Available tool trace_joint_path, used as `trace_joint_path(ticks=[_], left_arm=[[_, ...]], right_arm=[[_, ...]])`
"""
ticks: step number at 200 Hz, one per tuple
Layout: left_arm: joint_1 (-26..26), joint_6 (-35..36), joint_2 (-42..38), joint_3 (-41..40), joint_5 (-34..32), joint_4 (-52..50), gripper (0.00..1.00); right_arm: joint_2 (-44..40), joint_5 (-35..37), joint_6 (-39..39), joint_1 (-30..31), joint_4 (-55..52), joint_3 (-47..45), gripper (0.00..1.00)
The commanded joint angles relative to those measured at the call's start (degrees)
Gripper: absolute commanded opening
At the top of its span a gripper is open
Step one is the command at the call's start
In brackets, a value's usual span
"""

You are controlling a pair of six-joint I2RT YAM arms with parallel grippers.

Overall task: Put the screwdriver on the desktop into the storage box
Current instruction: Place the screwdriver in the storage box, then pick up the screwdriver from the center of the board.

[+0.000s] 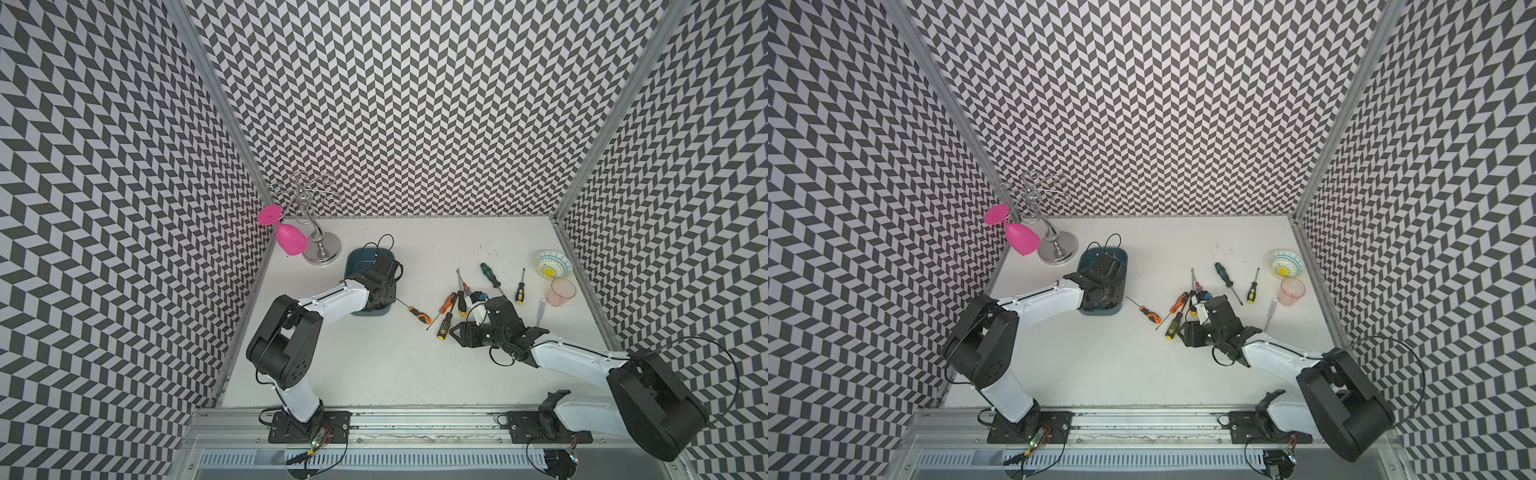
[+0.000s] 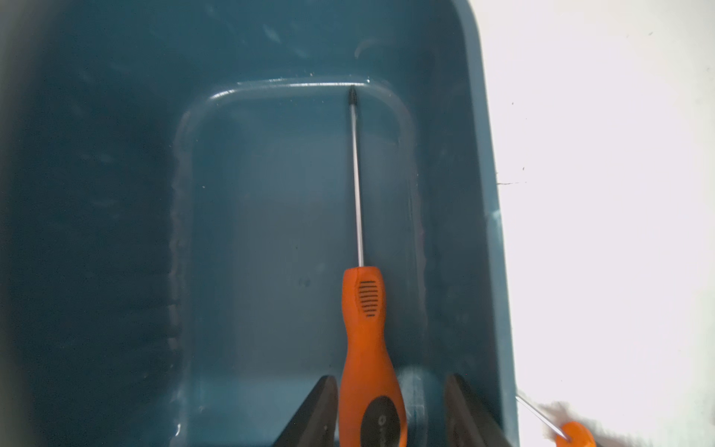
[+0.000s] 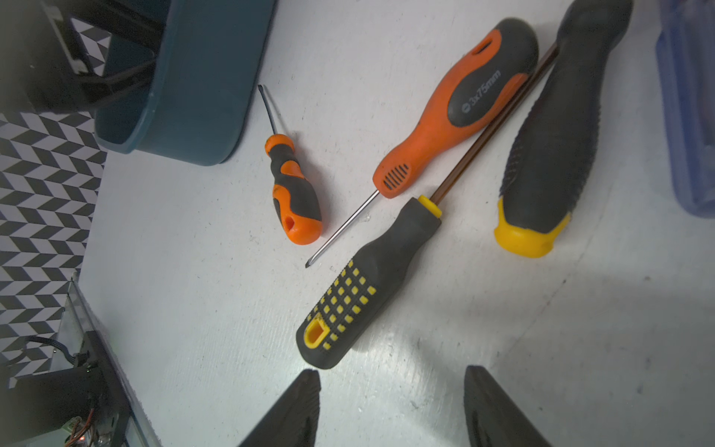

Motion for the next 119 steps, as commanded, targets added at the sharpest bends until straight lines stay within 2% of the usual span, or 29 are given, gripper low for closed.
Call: trace_joint_path(ticks=[1, 72, 84, 119], left_arm=[[0.3, -1.0, -4.4, -0.5, -0.2, -0.2, 0.49], [-0.7, -5.7, -20.1, -9.3, 3.3, 0.0, 0.5], [-1.1, -6.8, -23.1, -11.0, 4.4, 0.3, 0.55], [-5.1, -10.7, -30.4, -15.7, 7.2, 2.1, 0.58]], right_arm=[[0.2, 1.1, -0.1, 0.3, 1.9, 0.5, 0.62], [-1.8, 3.1, -0.4, 0.5, -1.5, 2.9, 0.62], [-2.0, 3.3, -0.5, 0.5, -2.3, 3.6, 0.62], [-2.5, 3.9, -0.7, 0.4, -4.0, 4.7, 0.63]])
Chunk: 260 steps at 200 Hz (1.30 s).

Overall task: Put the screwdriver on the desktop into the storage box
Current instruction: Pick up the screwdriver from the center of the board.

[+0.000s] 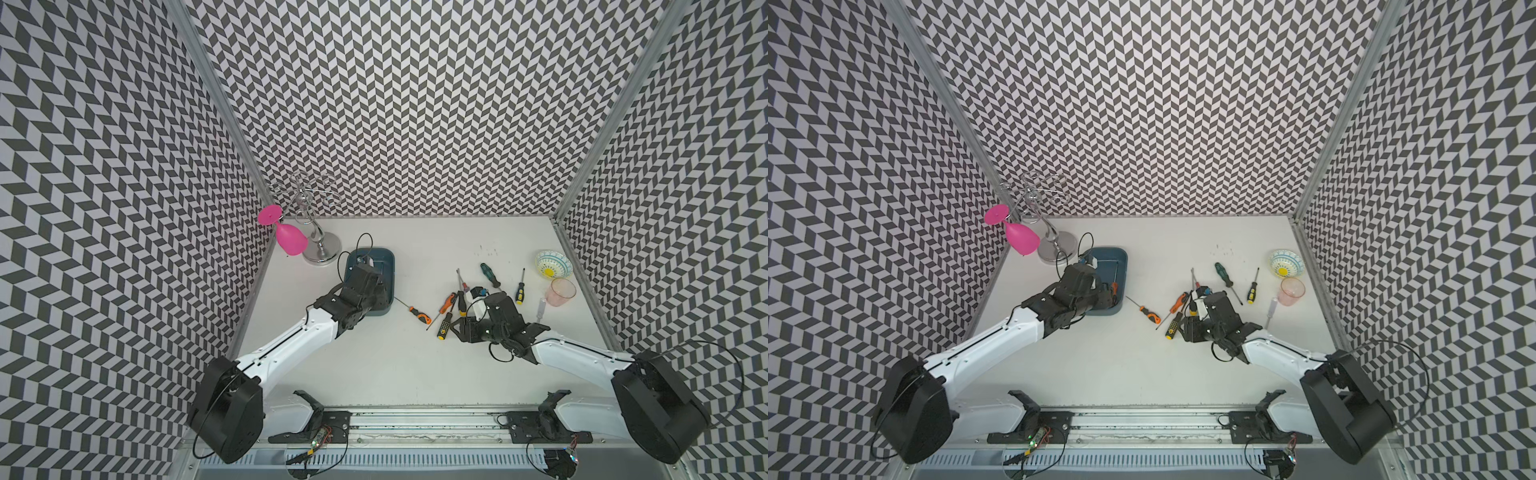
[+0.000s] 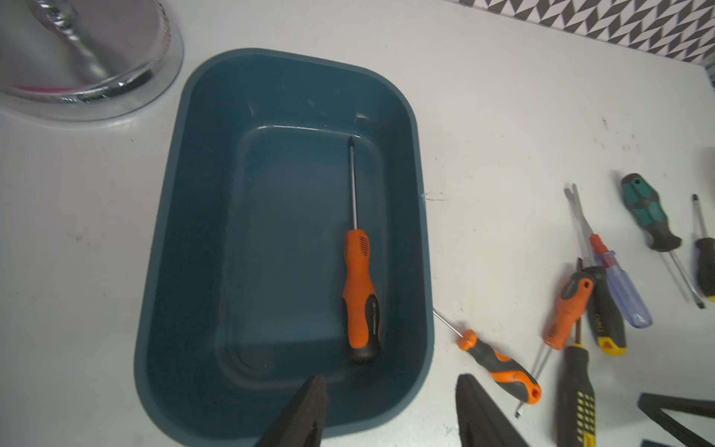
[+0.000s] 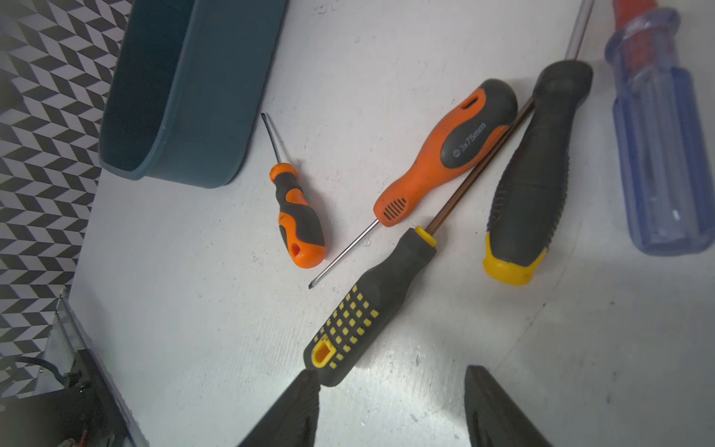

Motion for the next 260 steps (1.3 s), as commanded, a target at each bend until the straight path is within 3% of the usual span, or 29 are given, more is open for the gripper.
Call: trace_joint_path(ticks=[1, 43, 95, 138, 206, 260], left_arm=[[-3.0, -3.7, -4.1, -2.4, 2.8, 1.9, 0.58], [-10.8, -9.7, -3.6, -5.2, 4.1, 5.7, 0.59], [-16.9, -13.3, 6.6, -1.8, 7.2, 10.4, 0.66], [-17.7, -17.1, 14.7, 1.6, 7.7, 11.7, 0.63], [-17.8, -19.8, 29.3, 13.4, 4.0, 3.2, 0.62], [-18.1, -20.1, 32.8, 15.7, 2.3, 1.3, 0.59]], right_arm=[[-1.5, 1.3, -0.6, 0.4, -0.8, 1.6, 0.63], [-2.0, 2.2, -0.5, 0.4, -2.1, 2.6, 0.63], [-3.7, 4.7, -0.5, 0.3, -3.5, 1.8, 0.64], [-6.7, 8.8, 0.3, 0.1, -4.7, 0.2, 0.65], [-8.2, 8.4, 0.5, -0.4, -3.8, -1.9, 0.65], [-8.7, 8.1, 0.4, -0.7, -3.1, -2.0, 0.65]])
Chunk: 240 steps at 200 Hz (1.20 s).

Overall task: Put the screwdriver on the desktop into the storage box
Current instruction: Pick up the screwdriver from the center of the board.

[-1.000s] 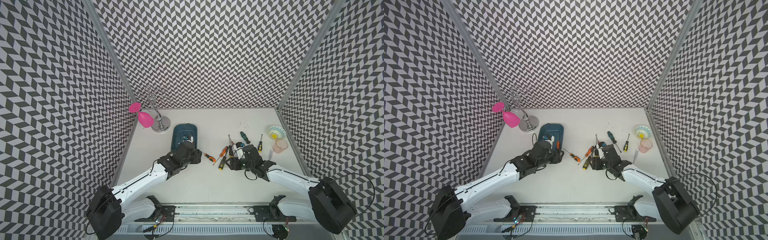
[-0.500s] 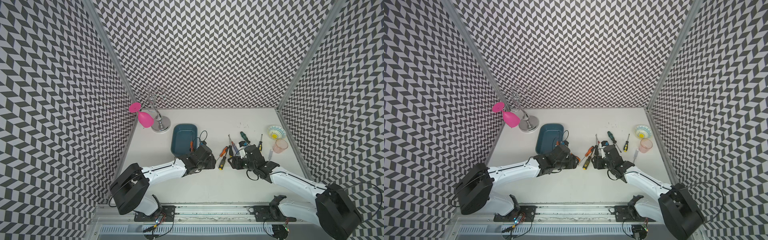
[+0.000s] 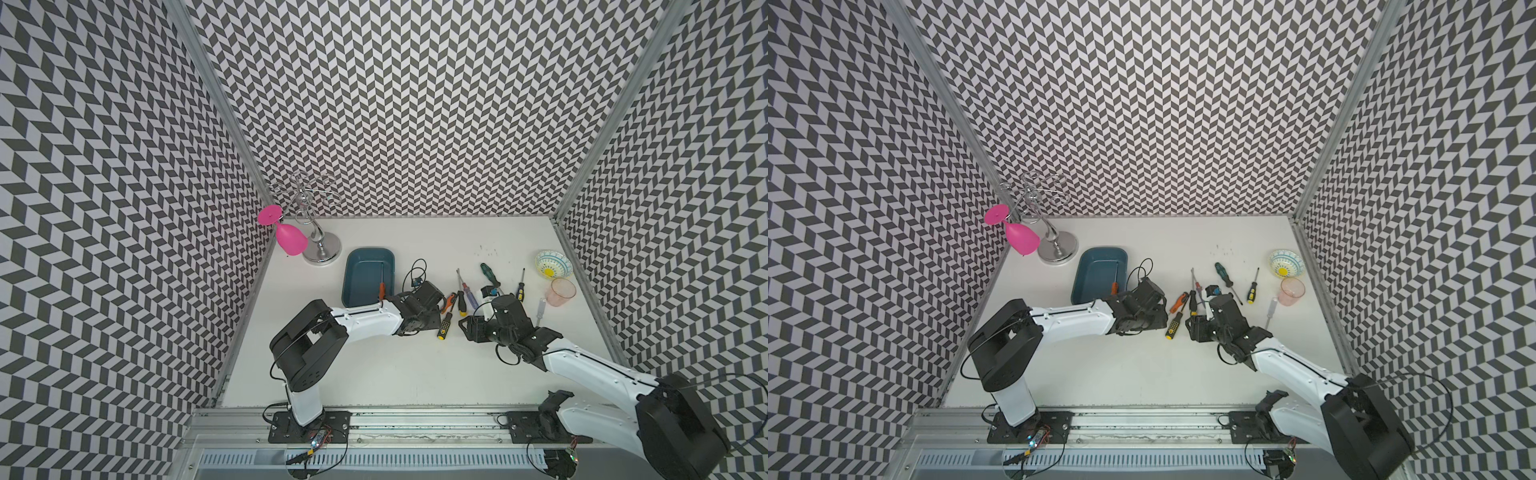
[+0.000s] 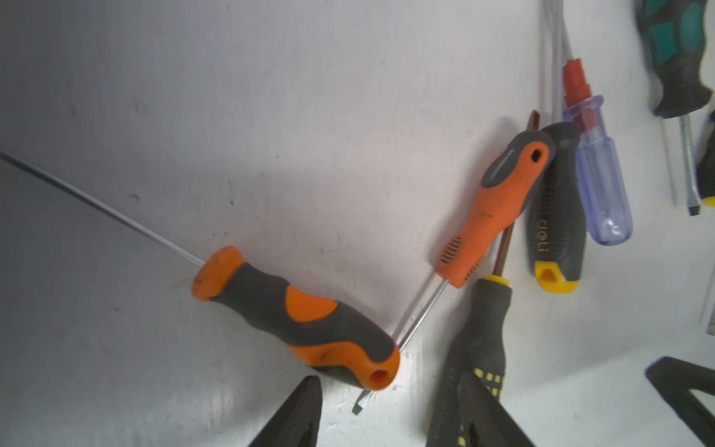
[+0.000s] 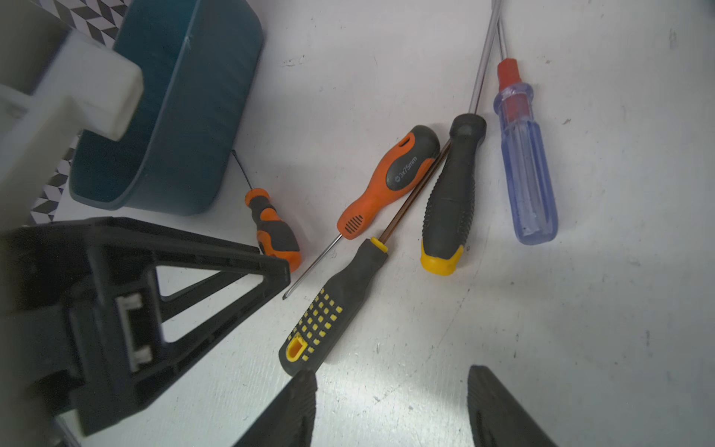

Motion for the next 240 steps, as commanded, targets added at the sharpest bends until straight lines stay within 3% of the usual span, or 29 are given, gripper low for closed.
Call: trace_joint_path(ticks=[1, 50, 78, 112, 129, 218, 240], left_arm=[[-0.4, -0.3, 0.7, 1.7, -2.1, -2.6, 0.59], [0.0, 0.2, 2.3, 2.7, -3.7, -3.5, 0.59], [0.7, 0.6, 3.0, 3.6, -3.4, -2.9, 0.66], [2.3, 0.4, 4.2, 4.4, -2.6, -2.6, 0.68], [2.8, 0.2, 4.6, 4.6, -1.9, -1.8, 0.75], [4.5, 0.4, 10.8, 8.8, -2.5, -2.9, 0.67], [4.7, 0.9, 11.7, 9.5, -3.0, -3.1, 0.7]], right_arm=[[-0.7, 0.4, 0.1, -0.3, 1.9, -0.4, 0.65], [-0.2, -0.2, 0.1, -0.4, 2.4, -0.5, 0.65], [-0.4, -0.2, 0.3, -0.5, 2.7, -0.7, 0.65], [-0.4, -0.3, 0.5, -0.5, 3.0, -1.0, 0.65], [0.0, -0.5, 0.7, -0.5, 3.3, -1.2, 0.65], [0.3, -0.9, 1.1, -0.4, 3.8, -1.7, 0.65], [0.3, -1.0, 1.1, -0.5, 4.0, -1.8, 0.65]])
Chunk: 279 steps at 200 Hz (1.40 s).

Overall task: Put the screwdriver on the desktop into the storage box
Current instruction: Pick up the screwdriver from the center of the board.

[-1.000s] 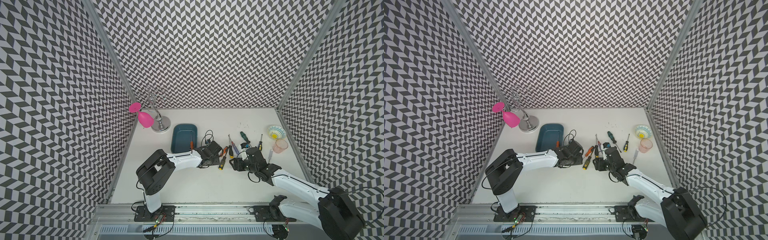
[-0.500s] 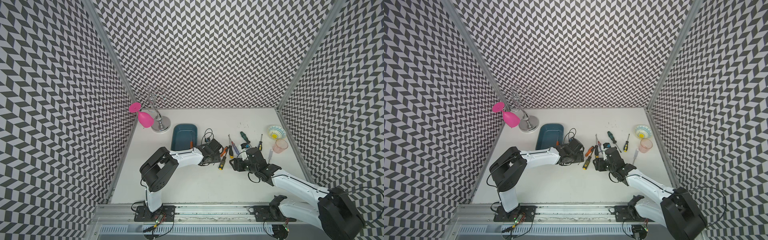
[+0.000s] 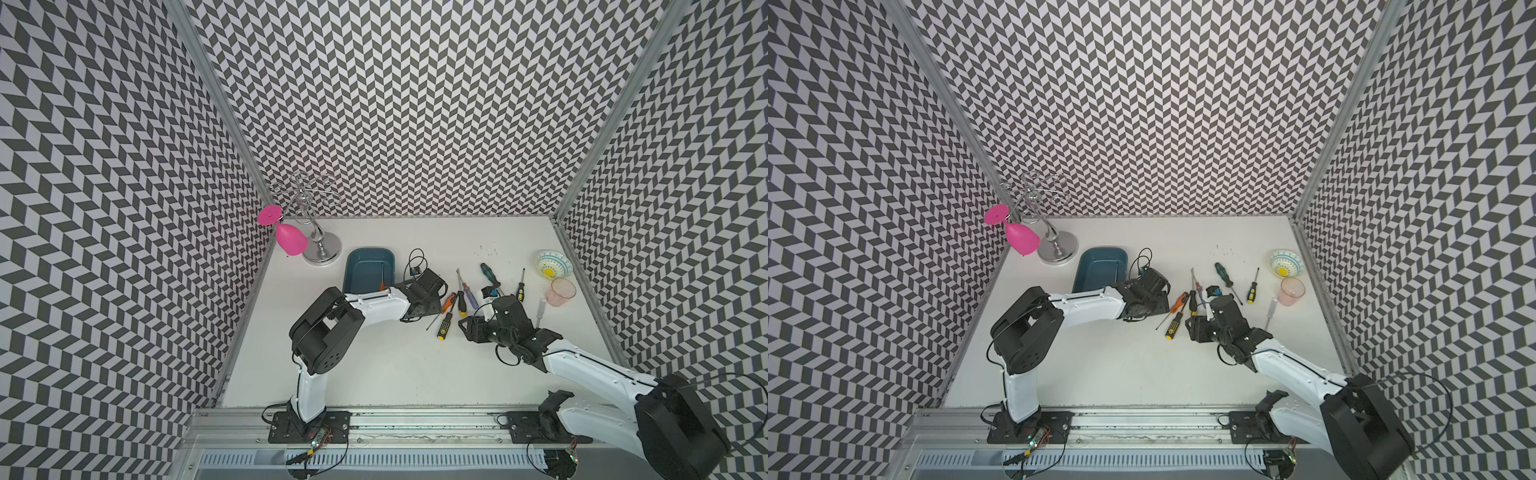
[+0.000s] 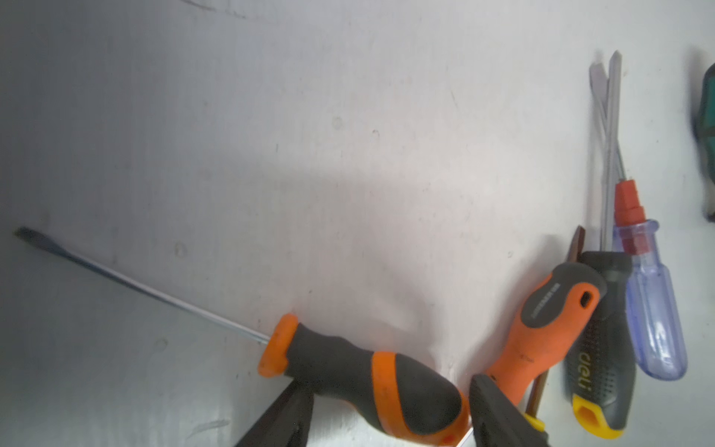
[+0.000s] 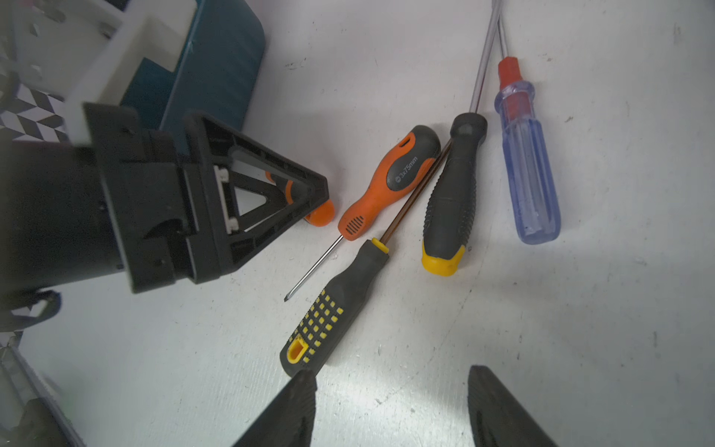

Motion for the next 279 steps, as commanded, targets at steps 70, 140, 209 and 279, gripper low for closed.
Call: trace_joint_path(ticks=[70, 140, 209, 279], left_arm=[[2.5, 0.8, 6.4, 2.8, -0.1, -3.7, 0.63], [-0.1, 3.8, 5.3, 2.3, -4.0, -6.3, 0.46], [-2.5, 6.0, 3.1, 0.3, -7.9, -8.0, 0.47], [-2.8, 7.3, 3.0, 0.5, -8.1, -8.1, 0.34]], right_arm=[[-0.1, -0.5, 0.5, -0.3, 2.5, -1.1, 0.65], [0.0, -0.4, 0.9, -0.4, 3.3, -1.5, 0.65], [0.6, -0.4, 1.2, -0.4, 4.0, -2.1, 0.65], [0.7, -0.3, 1.3, -0.4, 3.9, -2.1, 0.65]])
